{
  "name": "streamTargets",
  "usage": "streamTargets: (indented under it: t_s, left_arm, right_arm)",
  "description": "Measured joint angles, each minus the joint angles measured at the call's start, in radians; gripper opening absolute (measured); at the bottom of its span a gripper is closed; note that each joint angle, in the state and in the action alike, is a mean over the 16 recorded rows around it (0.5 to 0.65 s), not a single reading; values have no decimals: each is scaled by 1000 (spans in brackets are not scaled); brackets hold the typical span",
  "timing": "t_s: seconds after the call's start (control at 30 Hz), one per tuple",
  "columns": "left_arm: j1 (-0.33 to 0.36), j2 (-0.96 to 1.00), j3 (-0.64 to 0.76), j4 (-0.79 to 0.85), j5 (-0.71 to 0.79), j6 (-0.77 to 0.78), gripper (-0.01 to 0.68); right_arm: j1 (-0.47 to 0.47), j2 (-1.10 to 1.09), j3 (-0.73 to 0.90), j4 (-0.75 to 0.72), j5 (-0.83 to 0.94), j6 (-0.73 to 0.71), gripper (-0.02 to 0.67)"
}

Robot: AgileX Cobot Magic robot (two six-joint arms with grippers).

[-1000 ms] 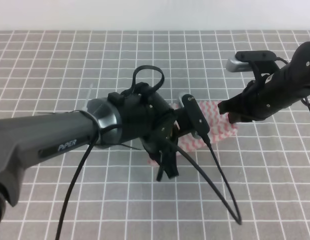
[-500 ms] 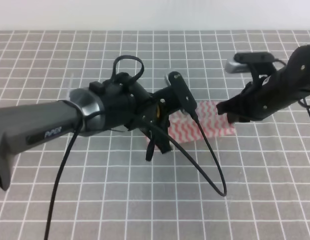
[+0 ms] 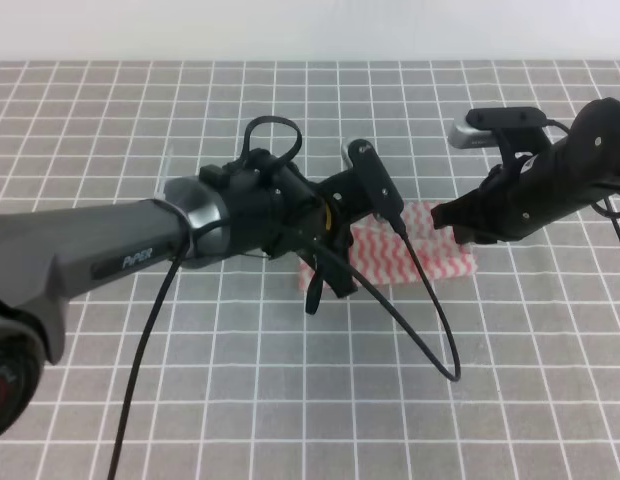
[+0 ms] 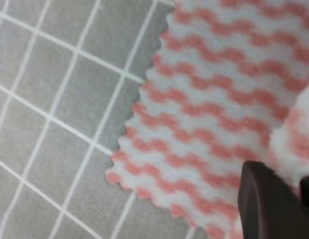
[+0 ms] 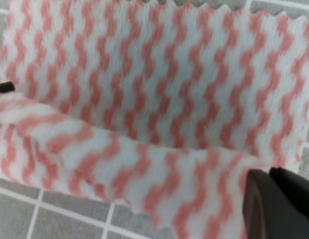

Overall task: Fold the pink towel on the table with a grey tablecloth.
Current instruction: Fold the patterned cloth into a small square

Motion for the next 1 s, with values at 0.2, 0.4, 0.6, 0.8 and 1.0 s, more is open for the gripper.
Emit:
streamTargets:
  t_s: [0.2, 0.4, 0.6, 0.8, 1.0]
  left_arm:
    - [8, 17, -23, 3, -9, 2, -1]
    - [13, 32, -29, 12, -29, 4, -1]
    - [14, 45, -37, 26, -45, 5, -1]
    - [18, 61, -60, 34, -42, 4, -1]
    - [27, 73, -88, 29, -32, 3, -1]
  right_arm:
    - [0, 1, 0, 0, -29, 0, -17]
    - [0, 3, 0, 0, -57, 0, -17]
    - [0, 5, 0, 0, -78, 0, -17]
    - [0, 10, 0, 0, -90, 0, -17]
    - [0, 19, 1, 0, -101, -1, -16]
